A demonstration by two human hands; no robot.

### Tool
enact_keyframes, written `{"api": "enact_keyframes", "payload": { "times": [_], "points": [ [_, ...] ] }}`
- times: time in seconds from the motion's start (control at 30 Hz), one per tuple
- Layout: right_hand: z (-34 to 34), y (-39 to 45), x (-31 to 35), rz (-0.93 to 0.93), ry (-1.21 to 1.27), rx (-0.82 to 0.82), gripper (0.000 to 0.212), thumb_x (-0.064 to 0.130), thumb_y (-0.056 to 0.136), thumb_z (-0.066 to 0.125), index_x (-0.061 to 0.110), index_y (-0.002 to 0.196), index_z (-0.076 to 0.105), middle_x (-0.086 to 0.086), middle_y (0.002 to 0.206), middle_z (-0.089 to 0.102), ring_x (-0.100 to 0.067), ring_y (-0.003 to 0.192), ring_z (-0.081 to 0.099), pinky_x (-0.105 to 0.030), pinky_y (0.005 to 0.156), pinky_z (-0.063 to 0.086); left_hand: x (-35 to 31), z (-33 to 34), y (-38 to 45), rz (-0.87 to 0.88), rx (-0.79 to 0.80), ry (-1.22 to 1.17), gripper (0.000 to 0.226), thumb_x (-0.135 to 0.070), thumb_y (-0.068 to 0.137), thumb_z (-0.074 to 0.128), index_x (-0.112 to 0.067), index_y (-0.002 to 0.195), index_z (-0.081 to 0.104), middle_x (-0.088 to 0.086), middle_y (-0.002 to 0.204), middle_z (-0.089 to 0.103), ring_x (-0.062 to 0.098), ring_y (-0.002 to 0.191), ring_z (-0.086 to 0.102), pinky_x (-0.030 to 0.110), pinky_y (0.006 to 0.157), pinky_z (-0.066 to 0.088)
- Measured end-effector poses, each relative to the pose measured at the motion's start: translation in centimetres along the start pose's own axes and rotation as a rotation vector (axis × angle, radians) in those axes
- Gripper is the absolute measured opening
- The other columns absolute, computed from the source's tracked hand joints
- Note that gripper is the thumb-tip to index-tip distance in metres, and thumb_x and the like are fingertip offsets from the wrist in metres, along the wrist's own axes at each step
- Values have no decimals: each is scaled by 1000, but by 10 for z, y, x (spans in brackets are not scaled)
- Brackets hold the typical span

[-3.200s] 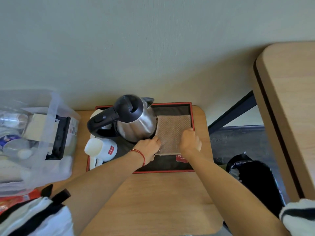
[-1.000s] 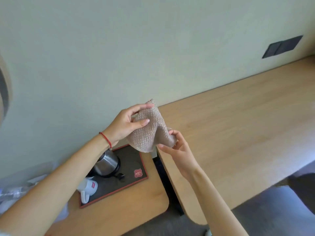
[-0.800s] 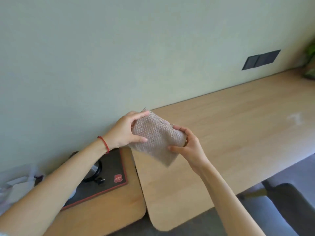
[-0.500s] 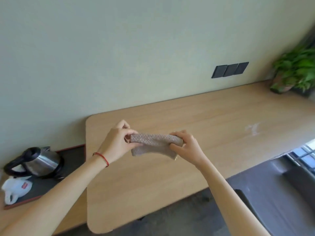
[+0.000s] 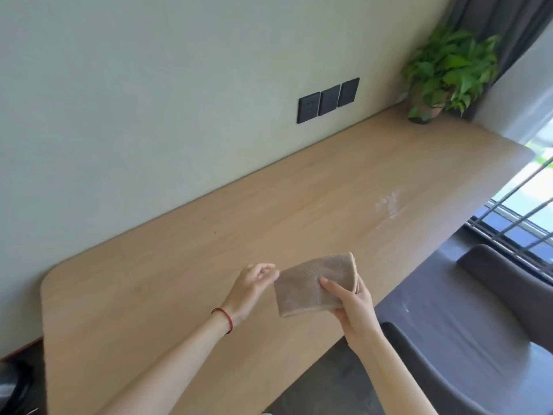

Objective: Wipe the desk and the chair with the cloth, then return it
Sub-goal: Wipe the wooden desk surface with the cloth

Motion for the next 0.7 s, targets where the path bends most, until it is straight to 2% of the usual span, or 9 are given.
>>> {"api": "enact_keyframes", "payload": {
  "times": [0.07,0.17,0.27,0.37,0.47,0.6,0.7],
  "points": [
    [-36,13,12,-90,-63,-157,39,4,71,79,29,99,67,0,95,73,-18,90,69,-30,72,54,-3,34,35,58,-49,139,33,-36,94,46,-20,122,57,5,128,52,18,124,45,27,99,33],
    [-93,35,34,-232,-113,-351,38,-1,75,74,35,84,67,11,80,71,-10,81,67,-27,70,50,-17,100,86,187,-46,436,42,-37,98,35,-25,138,42,4,142,38,21,135,29,34,111,22],
    [-144,66,54,-323,-148,-434,41,-4,77,70,35,86,65,6,87,67,-17,89,60,-27,75,47,-24,166,131,266,-40,699,48,-41,97,28,-33,144,28,4,158,14,27,145,6,47,117,5],
    [-169,101,75,-362,-233,-397,45,-5,78,69,39,86,66,7,88,67,-7,82,60,-25,75,47,-24,203,165,242,-93,797,51,-45,95,20,-38,145,23,5,160,6,33,145,-4,56,114,-2],
    [-180,132,95,-383,-314,-340,47,-5,79,70,41,92,67,15,90,70,-2,86,63,-11,73,51,-22,225,193,213,-118,950,55,-47,93,9,-37,147,15,12,159,6,39,145,-2,63,112,-2],
    [-184,169,114,-387,-362,-275,47,-3,79,71,42,91,66,24,87,71,-1,88,63,-19,80,51,-22,237,220,156,-156,1045,54,-48,95,18,-37,147,11,14,159,7,40,144,0,65,112,-3],
    [-185,188,115,-380,-338,-250,45,1,79,72,44,90,65,25,88,70,6,85,63,-13,73,51,-25,241,226,168,-189,1069,56,-51,93,19,-37,147,14,14,158,11,39,144,3,66,112,2]
  ]
}}
Point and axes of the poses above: each hand's wrist, its own y-axis towards the middle knuckle, its own z-axis out of the palm, x = y × z, the point moved 6 cm from there along y, towards the middle knuckle
